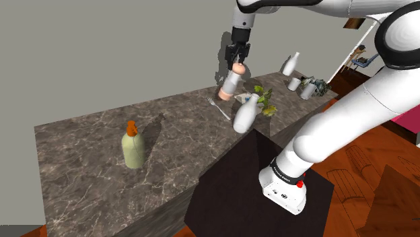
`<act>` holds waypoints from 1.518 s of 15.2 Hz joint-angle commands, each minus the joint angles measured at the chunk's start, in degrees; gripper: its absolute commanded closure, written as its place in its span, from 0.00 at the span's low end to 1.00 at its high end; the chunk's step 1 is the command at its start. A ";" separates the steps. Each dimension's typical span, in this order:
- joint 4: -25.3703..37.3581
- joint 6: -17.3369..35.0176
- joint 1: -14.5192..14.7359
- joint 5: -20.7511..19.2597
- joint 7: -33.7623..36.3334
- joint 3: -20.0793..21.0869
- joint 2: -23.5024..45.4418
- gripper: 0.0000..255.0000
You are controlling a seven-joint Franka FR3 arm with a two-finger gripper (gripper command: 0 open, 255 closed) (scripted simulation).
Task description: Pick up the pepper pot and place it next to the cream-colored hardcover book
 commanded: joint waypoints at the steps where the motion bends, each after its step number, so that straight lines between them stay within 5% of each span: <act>1: -0.91 0.95 -1.19 -0.89 -2.64 -1.65 -0.11 1.00; 13: 0.50 6.94 -8.38 -4.50 -18.63 -11.82 5.96 1.00; 23: 8.90 11.12 -14.83 -2.65 -32.88 -19.08 17.61 1.00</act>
